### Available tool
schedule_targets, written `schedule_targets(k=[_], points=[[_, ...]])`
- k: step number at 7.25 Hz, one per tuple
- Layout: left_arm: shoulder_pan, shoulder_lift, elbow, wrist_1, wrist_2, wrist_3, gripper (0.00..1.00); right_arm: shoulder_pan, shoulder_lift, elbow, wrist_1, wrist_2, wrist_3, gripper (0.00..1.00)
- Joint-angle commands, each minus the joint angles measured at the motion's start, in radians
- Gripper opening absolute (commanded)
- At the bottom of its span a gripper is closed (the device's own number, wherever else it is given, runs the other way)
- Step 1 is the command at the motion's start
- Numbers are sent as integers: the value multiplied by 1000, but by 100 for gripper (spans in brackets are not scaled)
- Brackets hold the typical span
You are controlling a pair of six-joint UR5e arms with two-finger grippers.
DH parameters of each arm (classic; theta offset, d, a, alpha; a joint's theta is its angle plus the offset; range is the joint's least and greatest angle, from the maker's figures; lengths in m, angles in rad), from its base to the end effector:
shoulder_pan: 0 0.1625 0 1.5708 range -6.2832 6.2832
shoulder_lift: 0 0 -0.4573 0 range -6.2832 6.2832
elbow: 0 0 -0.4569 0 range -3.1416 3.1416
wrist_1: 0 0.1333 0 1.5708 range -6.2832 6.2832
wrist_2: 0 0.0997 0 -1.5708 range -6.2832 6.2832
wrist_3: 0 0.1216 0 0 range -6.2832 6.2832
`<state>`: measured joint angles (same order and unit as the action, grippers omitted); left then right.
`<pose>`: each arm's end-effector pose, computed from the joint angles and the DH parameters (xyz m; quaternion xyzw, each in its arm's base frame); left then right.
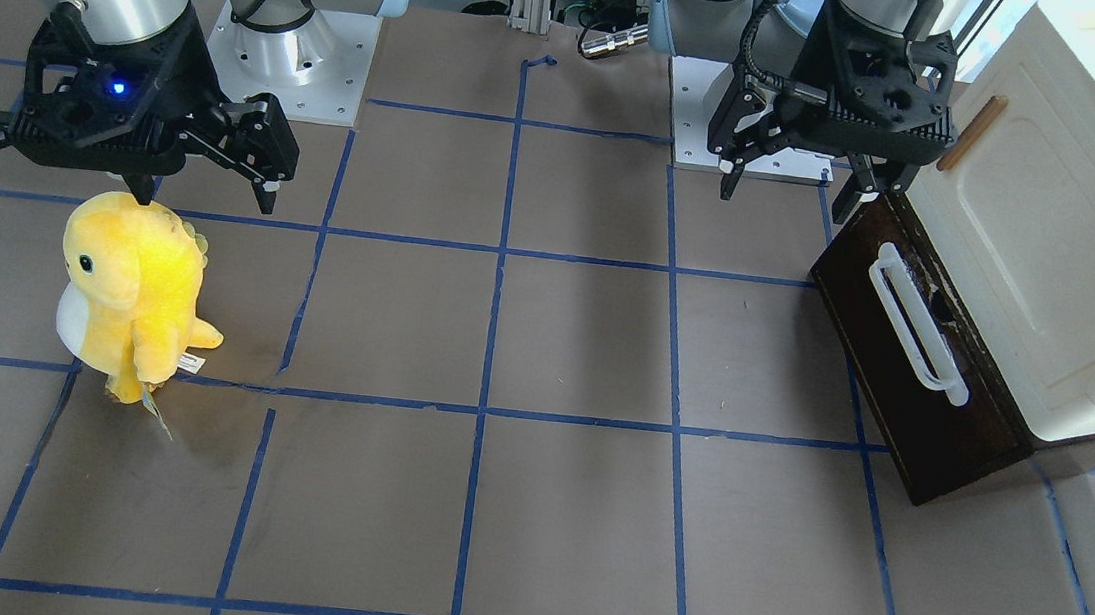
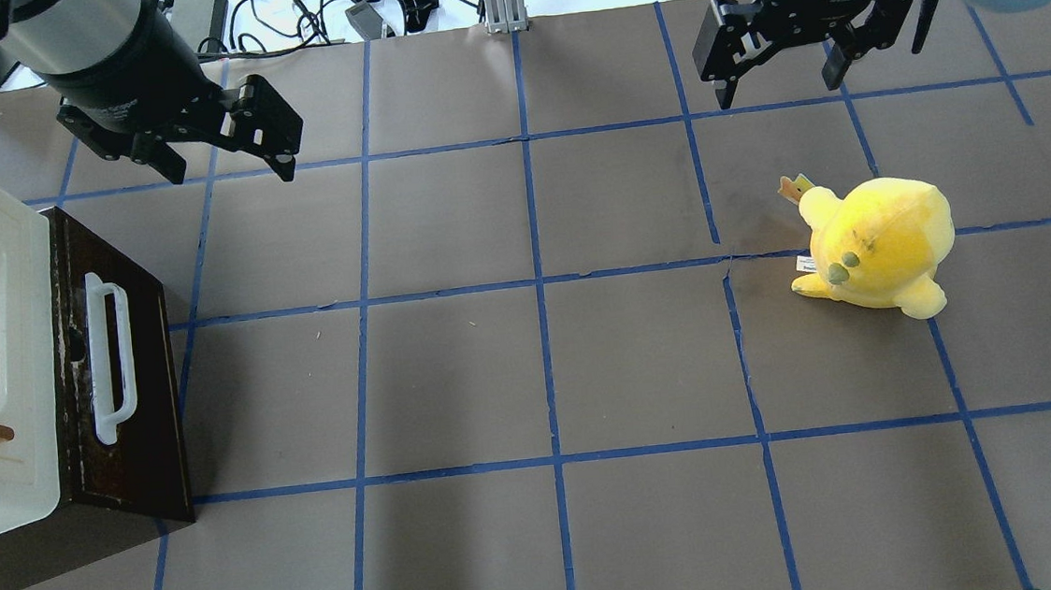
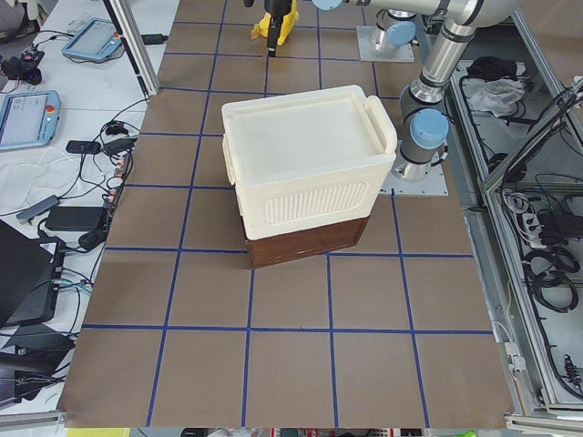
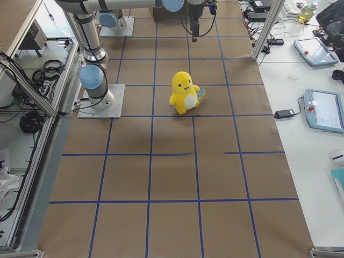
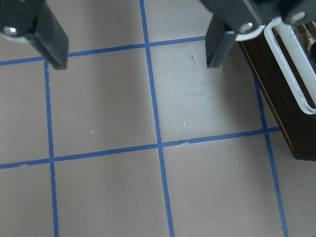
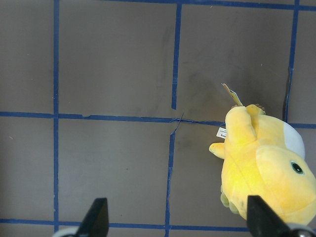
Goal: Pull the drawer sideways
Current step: 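Move the left gripper toward the white handle on the wooden drawer front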
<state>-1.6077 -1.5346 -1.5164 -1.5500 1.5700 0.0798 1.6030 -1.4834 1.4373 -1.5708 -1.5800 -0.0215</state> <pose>-0.1536 -0.5458 0.5511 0.0582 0.9967 -0.0557 0.0008 0.1515 -0.5970 0.5222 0.0267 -0.9994 0.0231 0.0045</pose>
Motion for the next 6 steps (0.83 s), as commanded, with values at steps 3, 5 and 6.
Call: schedule_targets(k=[3, 5, 6], points=[[6, -21, -15, 19, 19, -8, 100, 0, 0, 0, 0, 0, -2, 100], [2, -67, -28, 60, 25, -192, 100, 0, 0, 0, 0, 0, 0, 100], [-4, -81, -77, 65, 22, -205, 100, 0, 0, 0, 0, 0, 0, 100]])
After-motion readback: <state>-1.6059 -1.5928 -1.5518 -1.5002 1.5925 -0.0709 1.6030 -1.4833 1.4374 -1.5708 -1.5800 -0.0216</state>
